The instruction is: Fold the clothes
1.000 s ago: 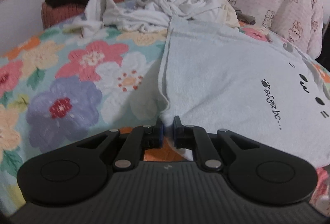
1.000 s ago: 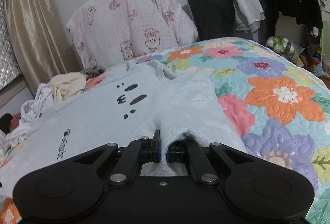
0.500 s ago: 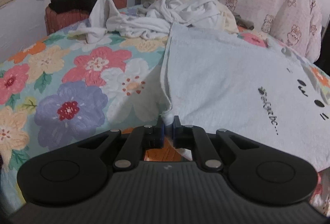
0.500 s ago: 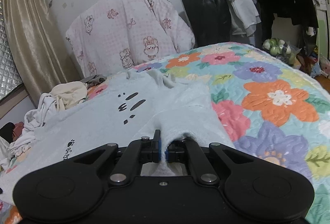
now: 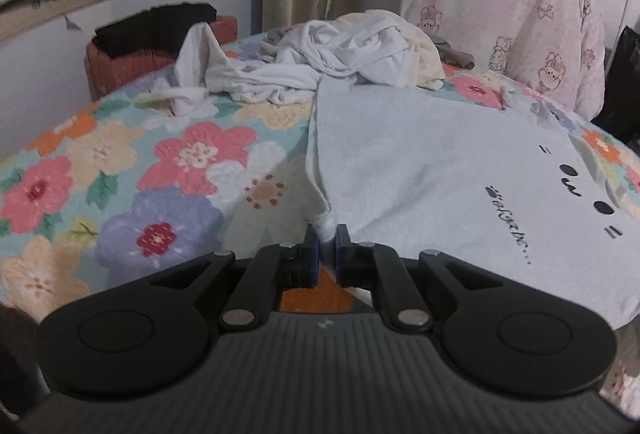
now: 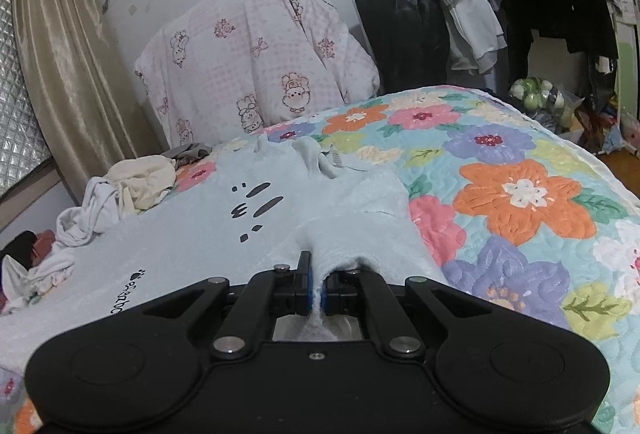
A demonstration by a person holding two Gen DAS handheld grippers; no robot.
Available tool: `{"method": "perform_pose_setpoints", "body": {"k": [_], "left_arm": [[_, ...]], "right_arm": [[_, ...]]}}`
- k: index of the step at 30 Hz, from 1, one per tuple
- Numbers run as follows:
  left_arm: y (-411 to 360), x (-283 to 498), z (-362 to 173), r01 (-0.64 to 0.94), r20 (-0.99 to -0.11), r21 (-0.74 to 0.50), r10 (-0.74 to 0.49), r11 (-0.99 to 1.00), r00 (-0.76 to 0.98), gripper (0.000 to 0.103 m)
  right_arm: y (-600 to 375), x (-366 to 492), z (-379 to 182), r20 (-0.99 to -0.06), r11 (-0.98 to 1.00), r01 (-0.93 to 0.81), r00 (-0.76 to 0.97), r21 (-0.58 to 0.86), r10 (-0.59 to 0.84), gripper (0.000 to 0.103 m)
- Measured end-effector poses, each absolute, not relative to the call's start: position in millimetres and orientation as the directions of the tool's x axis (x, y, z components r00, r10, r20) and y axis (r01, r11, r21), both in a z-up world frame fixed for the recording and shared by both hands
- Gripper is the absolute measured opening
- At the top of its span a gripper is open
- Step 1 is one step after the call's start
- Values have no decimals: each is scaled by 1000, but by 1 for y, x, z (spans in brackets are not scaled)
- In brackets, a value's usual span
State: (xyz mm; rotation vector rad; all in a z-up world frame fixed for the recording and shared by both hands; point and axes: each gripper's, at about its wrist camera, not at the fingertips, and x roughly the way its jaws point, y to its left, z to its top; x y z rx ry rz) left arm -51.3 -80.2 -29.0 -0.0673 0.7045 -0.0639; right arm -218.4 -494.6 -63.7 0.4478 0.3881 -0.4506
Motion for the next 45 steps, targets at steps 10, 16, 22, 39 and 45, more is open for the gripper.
{"method": "perform_pose_setpoints", "body": {"k": [10,16,22,39,45], "left_arm": [[-63,-58,-16,24,-628,-42,-45,999,777,0],[-57,-47,-49,3,-721,-142,-105,990,685,2],[-95,-45,-91,164,-842,-164,-224,973,490,43],[-83,-55,-172,-365,-790,-600,-456,712,410,71],[-101,-51,-152,-166,-805,-429,-293,888,515,9]], "right_arm": [[-481,-235,-41,-447,846,434,852,311,-273,4],[-480,-229,-53,-486,849,439,833,293,-264,4],[-484,-222,-52,-505,853,446,820,270,-269,5],[-470,-204,-39,-544,879,435,793,194,-273,5],[-469,-205,-40,-545,878,439,792,193,-276,5]]}}
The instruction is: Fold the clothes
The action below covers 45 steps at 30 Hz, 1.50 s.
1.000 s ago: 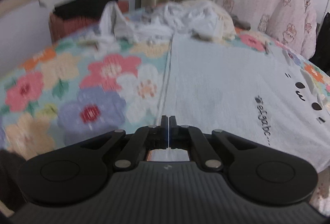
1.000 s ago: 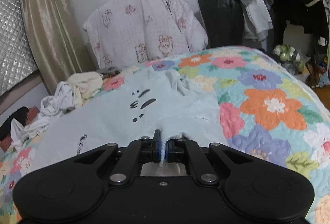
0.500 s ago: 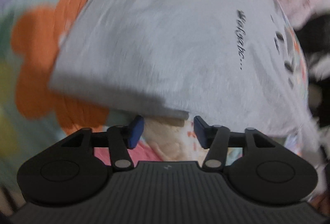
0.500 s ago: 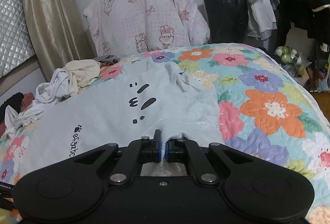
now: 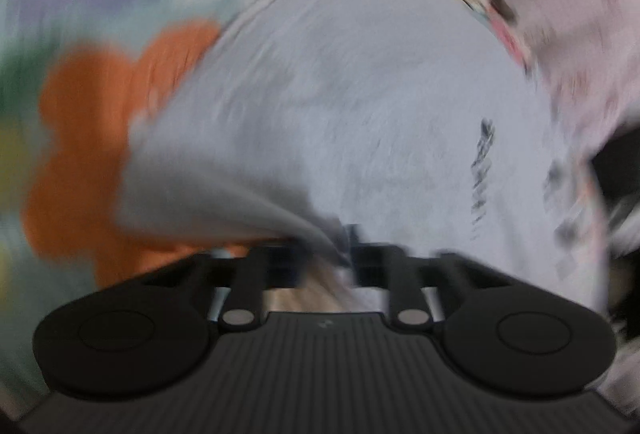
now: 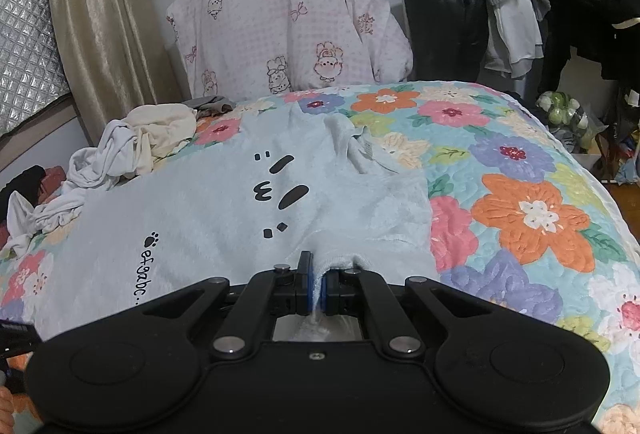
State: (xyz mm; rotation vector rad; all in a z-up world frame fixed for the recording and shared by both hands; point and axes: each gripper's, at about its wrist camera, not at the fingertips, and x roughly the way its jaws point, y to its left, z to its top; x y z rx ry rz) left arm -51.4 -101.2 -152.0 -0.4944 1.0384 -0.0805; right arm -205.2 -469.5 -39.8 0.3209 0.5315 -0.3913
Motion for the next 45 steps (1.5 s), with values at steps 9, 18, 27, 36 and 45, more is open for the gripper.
{"method": "perform_pose_setpoints", "body": {"k": [9,18,27,36,45], "left_arm": [[-133,-77,-86,81,-690,-157,-168,984,704,5],[-120,-102,-16,189,-614,-103,-212,977,760,4],[-95,-151,37,239,-579,-124,-266,963,771,4],[-73,-203,78,317,-577,-73,-299,946,760,5],[-78,-65,18,289,-691,-107,-281,951,666,5]], "right_arm": [[-474,-212,-38,-514,887,428,807,172,-290,4],[-461,-235,-22,-475,909,415,804,20,-357,4],[-455,-280,29,-447,933,353,847,66,-289,4],[-470,-328,74,-409,950,245,900,192,-149,4],[-495,-194,45,-481,976,175,872,128,-94,4]]}}
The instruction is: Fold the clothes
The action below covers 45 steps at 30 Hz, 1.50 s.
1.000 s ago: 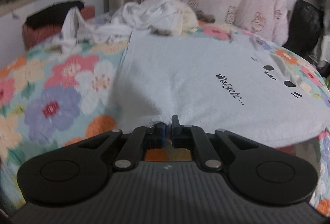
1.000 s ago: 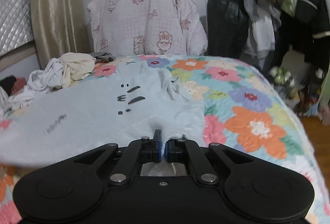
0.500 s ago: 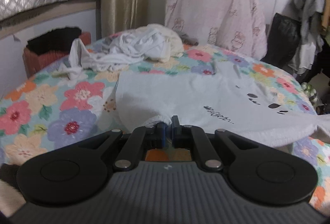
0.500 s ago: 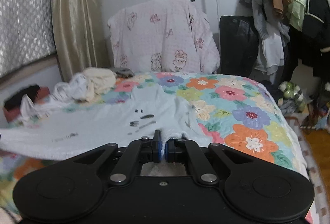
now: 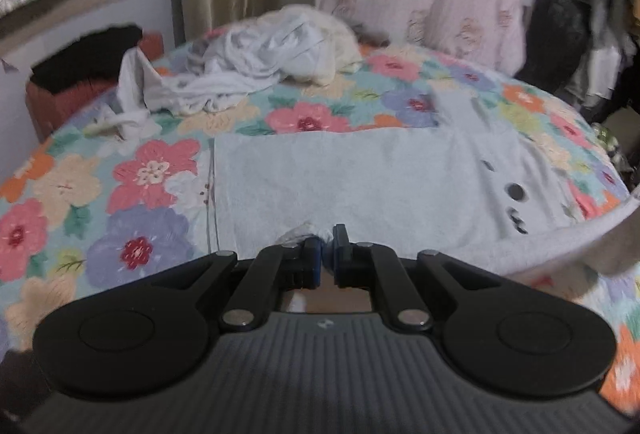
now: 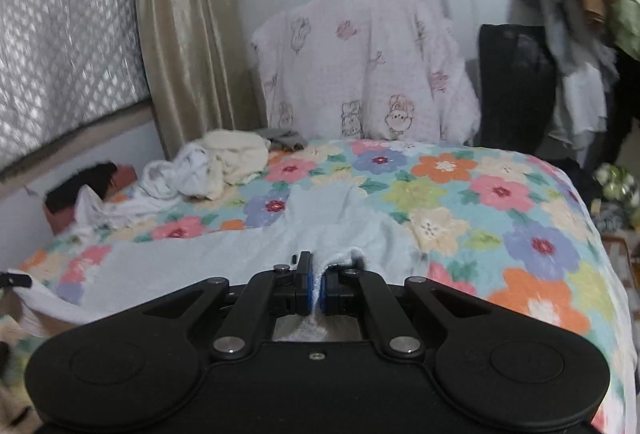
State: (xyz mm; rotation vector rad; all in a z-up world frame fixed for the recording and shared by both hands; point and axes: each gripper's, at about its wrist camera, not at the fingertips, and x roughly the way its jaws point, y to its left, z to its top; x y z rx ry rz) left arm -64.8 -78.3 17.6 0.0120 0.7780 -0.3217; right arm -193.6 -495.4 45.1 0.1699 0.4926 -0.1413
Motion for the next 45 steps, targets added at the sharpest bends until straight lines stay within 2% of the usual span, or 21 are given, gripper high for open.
{"method": "perform_pose_setpoints", "body": {"k": [5,9,13,16,20,26,31,34,37,42,45], "left_arm": [[-81,28,-16,275,-730,-135,-283,952,622,6],[-88,72,-55,243,-744,-123,-252,962,619,6],[-89,110,-87,209,-761,-116,-222,971,609,6],[-96,134,-94,243,-764,-96,-228,965,604,7],[-107,168,-98,284,-760,-93,-252,954,599,7],[-118,208,-116,263,-808,-103,-235,959,541,7],[-112,221,-115,247,-787,-123,-246,961,566,7],[-109,233,-126,218,-806,-159,-255,963,535,11],[-107,239,-137,227,-822,-177,-270,958,501,12],[-90,235,-126,246,-778,-248,-343,937,526,17],[-78,233,-118,248,-749,-286,-378,925,545,27]], "right_arm": [[-525,-66,46,-626,977,148,780,154,-20,4],[-546,10,17,-690,948,202,723,245,24,4],[-551,58,-22,-704,932,234,709,278,32,4],[-556,90,-43,-712,921,263,702,286,20,4],[-565,129,-50,-725,937,266,688,228,-19,4],[-578,175,-60,-758,940,270,652,209,-18,4],[-576,198,-64,-764,951,245,645,190,-13,4],[-578,212,-72,-779,951,248,627,185,-12,4],[-585,228,-91,-817,945,272,576,182,-8,9],[-608,225,-103,-793,861,364,605,355,71,15],[-621,221,-98,-746,776,391,648,495,150,18]]}}
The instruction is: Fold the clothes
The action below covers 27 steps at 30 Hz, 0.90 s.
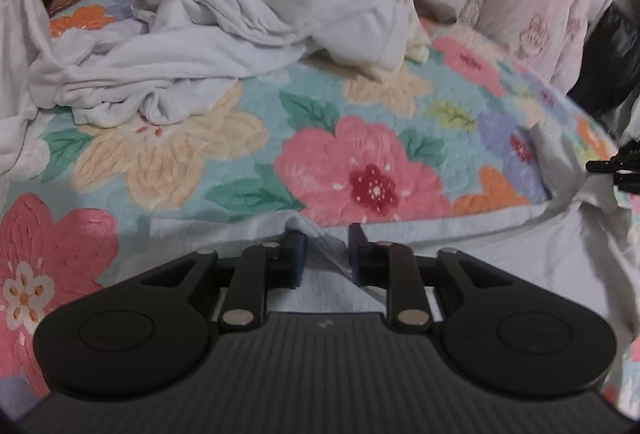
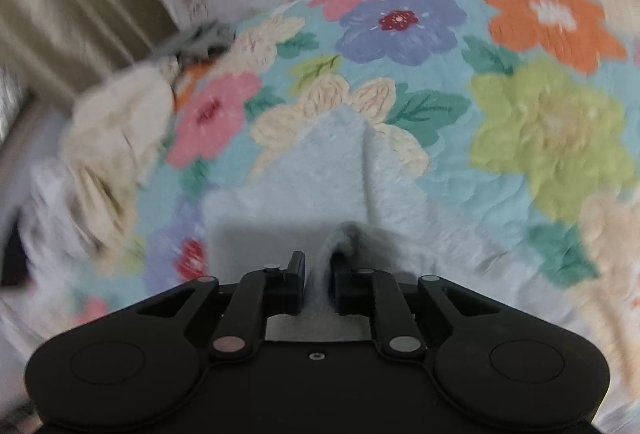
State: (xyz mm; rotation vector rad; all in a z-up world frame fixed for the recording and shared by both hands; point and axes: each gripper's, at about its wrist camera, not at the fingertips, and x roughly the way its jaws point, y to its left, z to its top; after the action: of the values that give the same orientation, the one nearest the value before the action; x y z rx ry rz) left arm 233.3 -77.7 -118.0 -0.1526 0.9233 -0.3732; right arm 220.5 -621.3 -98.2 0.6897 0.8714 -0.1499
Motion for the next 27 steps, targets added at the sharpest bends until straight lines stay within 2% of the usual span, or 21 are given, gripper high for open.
{"method": "perform_pose_setpoints", "body": {"k": [2,3,5,10,15,17,20,24,27], "left_arm": [[-69,232,-115,235,-734,-282,-367,930,572,40],[-64,231,-113,223,-725,-265,-347,938,595,42],[-55,229,-111,207,-713,-239,-316,949,626,43],[-39,221,-114,222,-735,-219,-311,950,603,43],[-36,203,-114,264,-749,-80,-232,961,620,49],[-31,199,-115,243,-754,-86,-223,966,618,49],[-18,194,-116,205,-748,-180,-269,962,606,49],[-13,192,-125,194,-738,-241,-309,951,600,49],[-15,195,-138,175,-746,-279,-328,944,579,49]], "right_arm": [[-625,220,-92,-723,752,393,673,529,156,19],[-626,219,-89,-711,747,393,687,537,150,21],[-630,219,-81,-686,739,390,715,550,133,29],[-614,212,-67,-663,795,342,742,501,99,30],[-550,182,-63,-644,901,192,756,389,117,31],[-529,166,-68,-641,904,169,755,393,137,36],[-506,157,-81,-643,875,141,733,463,222,43],[-483,170,-101,-674,819,161,664,551,323,43],[-465,182,-109,-698,814,179,632,553,336,44]]}}
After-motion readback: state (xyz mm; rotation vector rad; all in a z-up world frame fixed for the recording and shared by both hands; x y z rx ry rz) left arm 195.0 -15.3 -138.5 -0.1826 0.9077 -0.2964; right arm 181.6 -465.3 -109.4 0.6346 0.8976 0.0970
